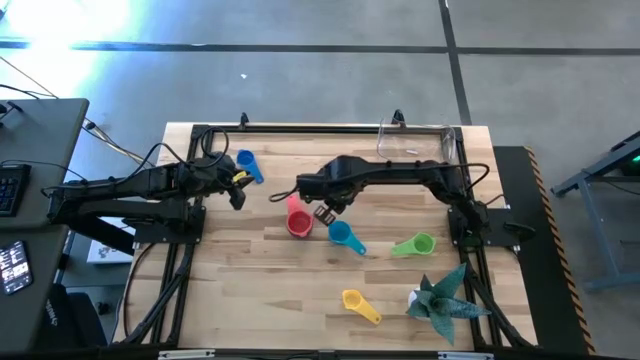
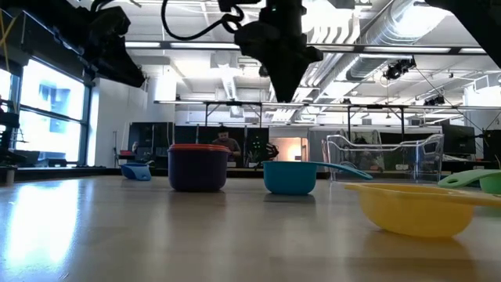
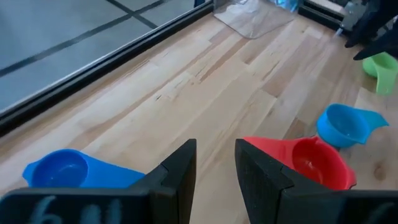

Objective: Nest measuring cups in basket
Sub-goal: Stack the red measuring cup on top of the orange measuring cup

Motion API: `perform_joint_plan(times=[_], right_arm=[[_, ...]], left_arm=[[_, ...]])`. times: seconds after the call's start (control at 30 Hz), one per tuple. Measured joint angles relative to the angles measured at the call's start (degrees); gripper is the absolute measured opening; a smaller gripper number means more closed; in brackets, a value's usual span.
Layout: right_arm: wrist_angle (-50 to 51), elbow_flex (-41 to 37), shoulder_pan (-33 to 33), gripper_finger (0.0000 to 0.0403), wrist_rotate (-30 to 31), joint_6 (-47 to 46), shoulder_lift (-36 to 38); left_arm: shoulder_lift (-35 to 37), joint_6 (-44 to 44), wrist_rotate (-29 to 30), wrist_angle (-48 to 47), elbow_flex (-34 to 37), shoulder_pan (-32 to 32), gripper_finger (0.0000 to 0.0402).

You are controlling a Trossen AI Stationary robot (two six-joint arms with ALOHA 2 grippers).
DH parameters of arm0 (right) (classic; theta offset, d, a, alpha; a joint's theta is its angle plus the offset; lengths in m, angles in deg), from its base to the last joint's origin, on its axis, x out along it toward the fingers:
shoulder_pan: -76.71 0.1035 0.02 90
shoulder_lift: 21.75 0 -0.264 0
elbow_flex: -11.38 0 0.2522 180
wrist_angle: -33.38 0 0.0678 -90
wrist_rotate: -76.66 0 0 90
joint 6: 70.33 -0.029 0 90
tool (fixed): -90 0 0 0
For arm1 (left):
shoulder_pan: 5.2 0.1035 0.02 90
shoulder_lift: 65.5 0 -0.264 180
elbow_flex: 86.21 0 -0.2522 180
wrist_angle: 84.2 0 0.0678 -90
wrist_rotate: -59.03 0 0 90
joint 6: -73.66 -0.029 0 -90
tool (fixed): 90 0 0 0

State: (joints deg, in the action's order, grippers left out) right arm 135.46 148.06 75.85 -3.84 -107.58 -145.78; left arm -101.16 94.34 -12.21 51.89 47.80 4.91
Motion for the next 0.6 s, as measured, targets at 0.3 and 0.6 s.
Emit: perform_joint_plan(times=[0.3,0.6], right_arm=[[1.72,-0.01,-1.5,0.0087,3.63,7.99,2.98],[1.48,-0.01,-2.28,0.0087,6.05,12.25,6.43]], left_arm=[[0.0,5.93,0.09,0.0,0.0,0.0,0.0101],[0.0,8.51,-0.09,0.0,0.0,0.0,0.0101]])
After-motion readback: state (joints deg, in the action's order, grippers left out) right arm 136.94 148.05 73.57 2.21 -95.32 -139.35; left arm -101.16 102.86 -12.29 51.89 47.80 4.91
